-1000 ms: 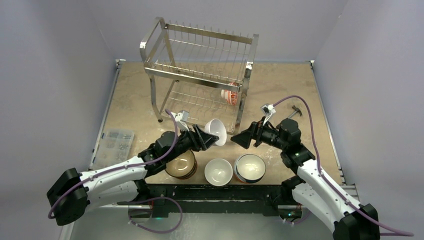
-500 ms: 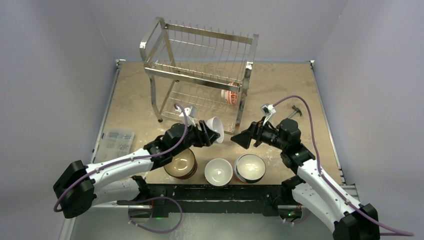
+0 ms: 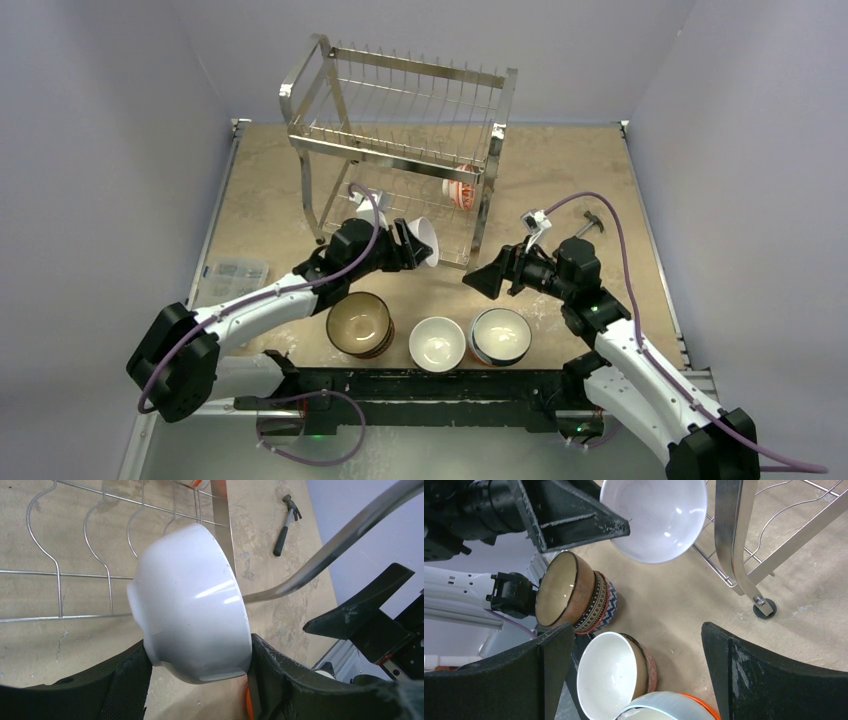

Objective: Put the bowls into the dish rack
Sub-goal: Place the bowl in the dish rack.

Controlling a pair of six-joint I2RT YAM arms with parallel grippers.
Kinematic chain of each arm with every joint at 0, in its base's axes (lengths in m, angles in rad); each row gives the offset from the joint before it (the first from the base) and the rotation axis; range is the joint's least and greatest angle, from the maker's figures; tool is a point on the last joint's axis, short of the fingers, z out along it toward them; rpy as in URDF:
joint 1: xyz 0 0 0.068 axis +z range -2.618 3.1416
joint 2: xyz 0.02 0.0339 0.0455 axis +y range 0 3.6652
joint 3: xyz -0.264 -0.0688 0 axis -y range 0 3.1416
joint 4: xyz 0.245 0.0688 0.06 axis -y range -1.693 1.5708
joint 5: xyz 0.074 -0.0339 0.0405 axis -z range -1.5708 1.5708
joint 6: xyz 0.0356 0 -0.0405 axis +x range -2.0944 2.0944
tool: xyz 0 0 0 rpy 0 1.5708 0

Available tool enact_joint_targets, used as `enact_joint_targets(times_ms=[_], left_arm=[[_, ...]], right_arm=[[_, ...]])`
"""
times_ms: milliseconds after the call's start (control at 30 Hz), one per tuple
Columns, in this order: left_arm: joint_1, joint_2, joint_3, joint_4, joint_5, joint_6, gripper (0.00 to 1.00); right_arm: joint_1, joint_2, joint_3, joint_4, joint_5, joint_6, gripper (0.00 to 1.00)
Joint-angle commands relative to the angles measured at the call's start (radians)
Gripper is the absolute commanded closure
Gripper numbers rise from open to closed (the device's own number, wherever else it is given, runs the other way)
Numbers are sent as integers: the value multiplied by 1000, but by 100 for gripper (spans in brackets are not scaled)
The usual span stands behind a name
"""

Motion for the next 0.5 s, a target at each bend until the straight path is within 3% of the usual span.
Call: enact_joint_targets(times_ms=[0, 467], left_arm=[[78, 31, 55, 109, 142, 19, 100], [218, 144, 32, 399, 306, -24, 100]], right_arm=[[0, -11, 38, 7, 12, -22, 1], [0, -9, 23, 32, 3, -33, 1]])
